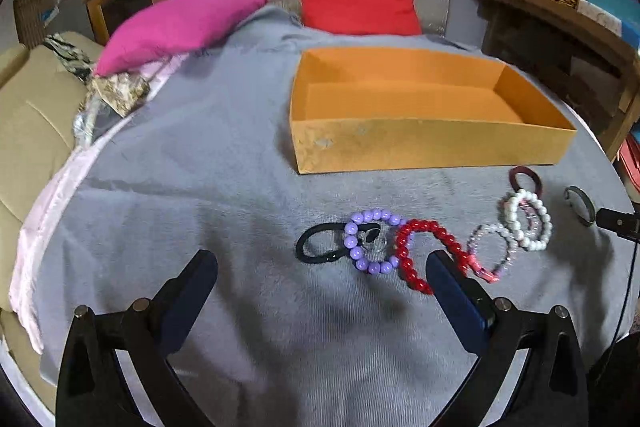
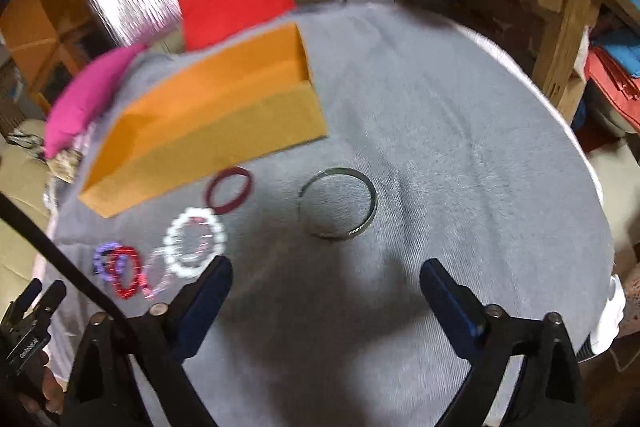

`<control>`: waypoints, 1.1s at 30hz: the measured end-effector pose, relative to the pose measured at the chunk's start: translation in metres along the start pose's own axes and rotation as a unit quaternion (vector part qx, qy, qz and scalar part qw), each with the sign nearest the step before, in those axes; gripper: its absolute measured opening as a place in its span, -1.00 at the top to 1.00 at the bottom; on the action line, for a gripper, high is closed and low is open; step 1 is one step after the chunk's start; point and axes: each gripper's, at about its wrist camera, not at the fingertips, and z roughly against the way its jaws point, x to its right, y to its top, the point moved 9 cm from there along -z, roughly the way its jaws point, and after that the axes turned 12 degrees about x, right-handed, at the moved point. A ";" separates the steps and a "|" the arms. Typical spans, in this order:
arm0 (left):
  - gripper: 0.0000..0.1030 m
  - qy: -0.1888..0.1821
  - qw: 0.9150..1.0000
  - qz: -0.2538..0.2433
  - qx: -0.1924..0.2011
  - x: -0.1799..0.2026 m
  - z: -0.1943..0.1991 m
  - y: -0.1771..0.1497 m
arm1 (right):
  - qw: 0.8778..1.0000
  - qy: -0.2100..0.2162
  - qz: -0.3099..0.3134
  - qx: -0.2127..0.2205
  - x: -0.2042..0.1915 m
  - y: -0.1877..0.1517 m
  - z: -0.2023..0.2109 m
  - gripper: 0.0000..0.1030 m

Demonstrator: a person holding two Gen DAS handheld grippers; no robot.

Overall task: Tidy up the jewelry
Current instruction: 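Grasp the red beaded bracelet with the left tool while the right tool grasps the thin metal bangle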

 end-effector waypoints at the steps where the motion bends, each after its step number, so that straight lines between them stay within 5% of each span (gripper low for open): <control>1: -1.00 -0.005 1.000 0.002 -0.002 0.001 -0.004 -0.001 | 1.000 -0.004 0.004 -0.007 0.001 0.002 -0.009 -0.82; 5: -0.98 -0.048 0.999 0.000 -0.021 0.018 -0.019 -0.008 | 0.999 -0.020 0.016 -0.034 0.004 0.002 -0.033 -0.72; 10: -0.65 -0.094 0.995 -0.009 -0.042 0.042 -0.031 -0.012 | 0.997 -0.043 0.037 -0.047 0.006 0.002 -0.048 -0.60; 12: -0.28 -0.100 0.994 -0.011 -0.048 0.047 -0.035 -0.012 | 0.997 -0.050 0.046 -0.044 0.005 0.001 -0.050 -0.56; 17: 0.18 -0.112 0.992 -0.003 -0.055 0.048 -0.038 -0.011 | 0.996 -0.051 0.066 -0.027 -0.001 0.003 -0.047 -0.25; 23: 0.73 -0.120 0.991 -0.017 -0.049 0.054 -0.035 -0.013 | 0.996 -0.049 0.066 -0.022 -0.011 0.004 -0.039 -0.21; 33: 0.80 -0.137 0.990 -0.017 -0.013 0.047 -0.007 -0.007 | 0.999 0.000 0.038 0.011 -0.019 0.005 -0.004 -0.21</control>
